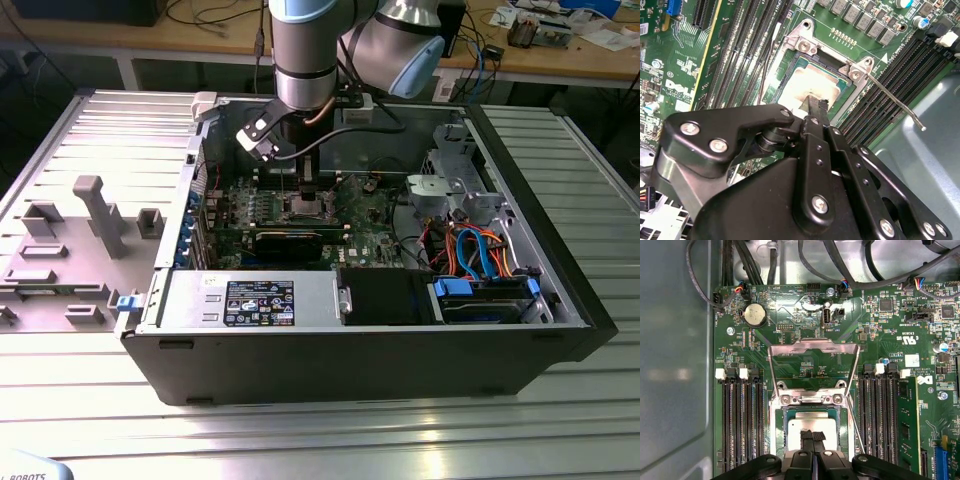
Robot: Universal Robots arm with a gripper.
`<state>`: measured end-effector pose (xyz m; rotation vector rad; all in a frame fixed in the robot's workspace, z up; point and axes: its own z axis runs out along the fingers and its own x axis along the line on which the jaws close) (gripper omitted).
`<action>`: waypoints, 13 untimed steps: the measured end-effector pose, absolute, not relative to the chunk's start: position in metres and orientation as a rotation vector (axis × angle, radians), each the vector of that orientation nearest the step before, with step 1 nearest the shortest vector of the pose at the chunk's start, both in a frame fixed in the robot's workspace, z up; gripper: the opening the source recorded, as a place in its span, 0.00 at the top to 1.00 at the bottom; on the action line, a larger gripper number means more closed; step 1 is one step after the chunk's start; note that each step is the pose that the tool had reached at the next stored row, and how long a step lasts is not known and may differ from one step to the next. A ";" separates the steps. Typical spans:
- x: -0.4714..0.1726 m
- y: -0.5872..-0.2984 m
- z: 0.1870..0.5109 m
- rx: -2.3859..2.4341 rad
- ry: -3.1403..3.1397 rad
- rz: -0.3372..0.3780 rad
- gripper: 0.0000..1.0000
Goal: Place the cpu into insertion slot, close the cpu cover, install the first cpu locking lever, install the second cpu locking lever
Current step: 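Close the cpu cover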
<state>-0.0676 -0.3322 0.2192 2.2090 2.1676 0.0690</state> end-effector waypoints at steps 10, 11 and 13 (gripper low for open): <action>-0.068 -0.332 0.223 2.207 2.166 0.065 0.89; -0.068 -0.332 0.223 2.207 2.166 0.065 0.89; -0.068 -0.332 0.224 2.207 2.166 0.066 0.89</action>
